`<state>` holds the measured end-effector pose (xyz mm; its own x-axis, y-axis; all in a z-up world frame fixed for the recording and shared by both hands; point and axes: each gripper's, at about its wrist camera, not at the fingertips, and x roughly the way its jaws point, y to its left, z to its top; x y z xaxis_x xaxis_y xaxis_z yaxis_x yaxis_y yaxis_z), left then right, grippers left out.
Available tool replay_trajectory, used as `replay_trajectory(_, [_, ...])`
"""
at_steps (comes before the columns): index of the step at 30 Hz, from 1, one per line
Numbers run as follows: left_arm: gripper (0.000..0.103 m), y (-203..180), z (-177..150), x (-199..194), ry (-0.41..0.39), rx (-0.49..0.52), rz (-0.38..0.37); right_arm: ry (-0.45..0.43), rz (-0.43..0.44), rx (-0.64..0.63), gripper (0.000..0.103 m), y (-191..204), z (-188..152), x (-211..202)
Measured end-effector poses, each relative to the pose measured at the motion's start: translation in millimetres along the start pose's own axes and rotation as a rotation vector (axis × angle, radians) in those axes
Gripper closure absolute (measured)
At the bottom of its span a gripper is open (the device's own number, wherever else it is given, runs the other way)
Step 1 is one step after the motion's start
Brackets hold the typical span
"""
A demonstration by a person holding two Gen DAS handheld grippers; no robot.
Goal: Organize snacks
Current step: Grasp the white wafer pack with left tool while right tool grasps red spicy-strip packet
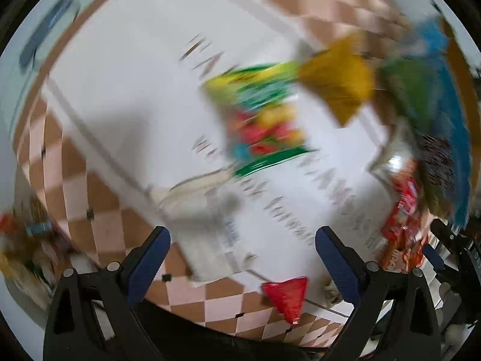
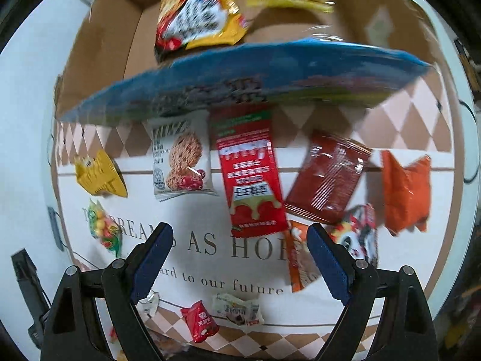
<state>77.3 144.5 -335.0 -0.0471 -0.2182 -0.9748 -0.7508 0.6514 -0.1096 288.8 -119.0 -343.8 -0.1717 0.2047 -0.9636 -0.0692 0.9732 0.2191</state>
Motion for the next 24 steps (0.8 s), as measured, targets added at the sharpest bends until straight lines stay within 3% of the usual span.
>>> replay_trajectory(4, [0.004,23,-2,23,0.055,-0.076,-0.012,0.033,-0.025,-0.019,0.010,8,6,16])
replay_trajectory(8, [0.004,26,-7,43,0.103,-0.085,-0.004,0.046,-0.059,-0.028,0.010,8,10,26])
replay_trajectory(11, [0.034,21,-12,52,0.103,-0.069,0.007,0.053,-0.067,-0.003,0.010,0,12,32])
replay_trajectory(13, [0.039,9,-17,53,0.076,-0.012,0.054,0.053,-0.068,0.019,0.011,-7,13,36])
replay_trajectory(15, [0.049,-5,-19,51,0.042,0.061,0.089,0.055,-0.066,0.035,0.012,-11,15,41])
replay_trajectory(19, [0.052,-48,-29,49,-0.025,0.242,0.159,0.071,-0.053,0.032,0.025,-8,20,54])
replay_trajectory(24, [0.052,-92,-40,63,-0.043,0.431,0.208,0.058,-0.117,-0.013,0.027,8,23,66])
